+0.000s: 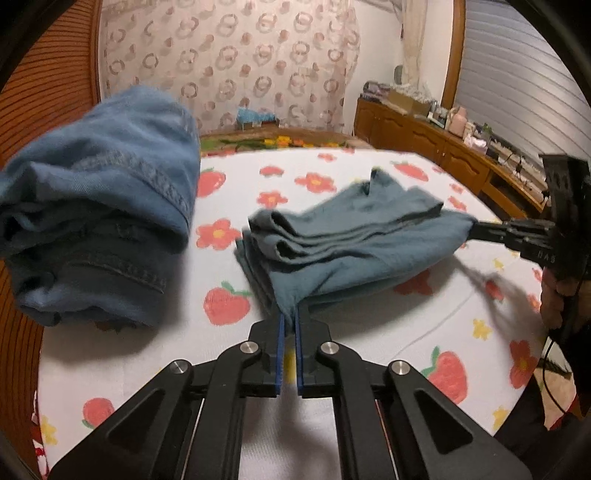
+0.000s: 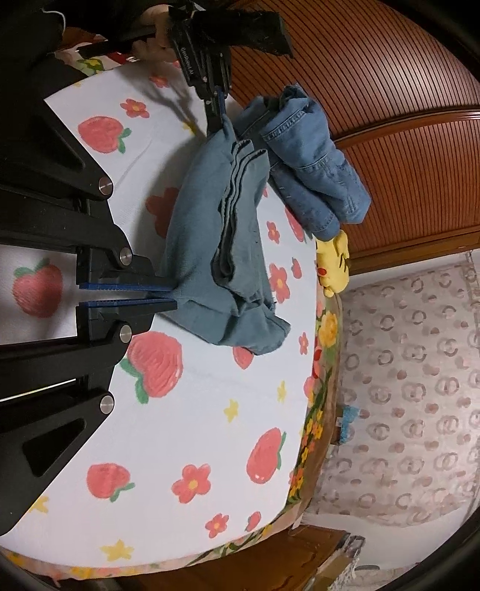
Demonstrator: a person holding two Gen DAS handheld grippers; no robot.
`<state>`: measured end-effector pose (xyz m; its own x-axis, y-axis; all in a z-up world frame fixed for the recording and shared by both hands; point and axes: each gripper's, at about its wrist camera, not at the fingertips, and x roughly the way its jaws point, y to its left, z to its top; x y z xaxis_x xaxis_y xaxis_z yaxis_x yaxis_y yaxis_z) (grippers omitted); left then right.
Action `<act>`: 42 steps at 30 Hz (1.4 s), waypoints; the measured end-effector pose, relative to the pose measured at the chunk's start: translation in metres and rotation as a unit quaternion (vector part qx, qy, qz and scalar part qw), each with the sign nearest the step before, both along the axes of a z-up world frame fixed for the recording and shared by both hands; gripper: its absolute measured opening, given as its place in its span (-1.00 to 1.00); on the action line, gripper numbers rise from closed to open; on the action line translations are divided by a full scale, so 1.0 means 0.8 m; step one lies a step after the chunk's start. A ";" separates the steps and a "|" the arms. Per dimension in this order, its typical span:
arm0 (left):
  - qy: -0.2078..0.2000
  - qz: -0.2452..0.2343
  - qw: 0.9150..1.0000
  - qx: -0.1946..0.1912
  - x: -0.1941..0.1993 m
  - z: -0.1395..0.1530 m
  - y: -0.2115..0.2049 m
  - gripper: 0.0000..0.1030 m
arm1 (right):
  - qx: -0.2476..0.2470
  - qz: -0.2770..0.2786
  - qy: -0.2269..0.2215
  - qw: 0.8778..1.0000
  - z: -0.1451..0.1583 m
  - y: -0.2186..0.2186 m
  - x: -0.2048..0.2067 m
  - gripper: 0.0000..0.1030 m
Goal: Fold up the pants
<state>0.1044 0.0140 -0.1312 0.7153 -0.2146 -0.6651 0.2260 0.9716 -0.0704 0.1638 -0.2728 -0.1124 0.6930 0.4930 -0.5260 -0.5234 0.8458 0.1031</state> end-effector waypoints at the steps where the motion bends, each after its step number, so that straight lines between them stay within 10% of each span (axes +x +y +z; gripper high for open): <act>1: -0.006 -0.002 1.000 -0.002 -0.002 0.006 -0.002 -0.90 | 0.001 -0.002 -0.003 1.000 0.003 -0.003 -0.004 -0.95; 26: 0.022 -0.062 0.998 0.004 -0.087 -0.010 -0.059 -0.89 | 0.012 -0.004 0.028 1.000 -0.019 -0.053 -0.100 -0.94; 35: -0.005 -0.042 0.999 -0.006 -0.083 0.011 -0.045 -0.02 | 0.009 -0.004 -0.003 1.000 0.000 -0.051 -0.107 -0.27; 42: -0.001 -0.037 0.999 0.005 -0.057 0.005 -0.044 -0.01 | -0.032 -0.007 -0.013 0.999 -0.011 -0.028 -0.089 0.00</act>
<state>0.0589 -0.0216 -0.1273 0.6989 -0.2607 -0.6660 0.2976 0.9527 -0.0606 0.0927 -0.2954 -0.1212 0.7131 0.4496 -0.5379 -0.5138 0.8572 0.0354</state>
